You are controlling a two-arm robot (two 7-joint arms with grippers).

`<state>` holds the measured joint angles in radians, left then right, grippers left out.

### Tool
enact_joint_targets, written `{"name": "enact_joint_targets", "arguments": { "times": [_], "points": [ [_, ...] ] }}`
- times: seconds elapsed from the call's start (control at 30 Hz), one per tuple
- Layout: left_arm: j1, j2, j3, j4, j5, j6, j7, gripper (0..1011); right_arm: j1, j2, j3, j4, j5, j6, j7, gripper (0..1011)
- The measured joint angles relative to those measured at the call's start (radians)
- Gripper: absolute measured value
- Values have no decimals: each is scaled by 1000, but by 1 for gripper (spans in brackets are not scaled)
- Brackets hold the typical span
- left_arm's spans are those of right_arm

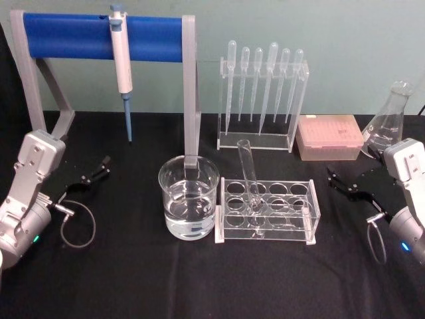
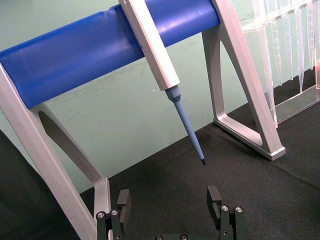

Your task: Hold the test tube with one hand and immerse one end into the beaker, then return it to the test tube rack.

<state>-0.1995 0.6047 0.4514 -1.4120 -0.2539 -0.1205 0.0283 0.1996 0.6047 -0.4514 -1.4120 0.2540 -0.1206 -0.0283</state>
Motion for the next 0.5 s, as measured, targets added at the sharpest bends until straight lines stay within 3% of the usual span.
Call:
{"name": "enact_joint_targets", "arguments": {
  "times": [0.27,0.37,0.5],
  "points": [
    [0,0,0,0,0,0,0,1000,-40,14,29,-37,0,0,-2,1004],
    [0,0,0,0,0,0,0,1000,-85,35,52,-91,0,8,-13,1004],
    [0,0,0,0,0,0,0,1000,-190,92,93,-236,6,38,-25,1004]
  ]
}}
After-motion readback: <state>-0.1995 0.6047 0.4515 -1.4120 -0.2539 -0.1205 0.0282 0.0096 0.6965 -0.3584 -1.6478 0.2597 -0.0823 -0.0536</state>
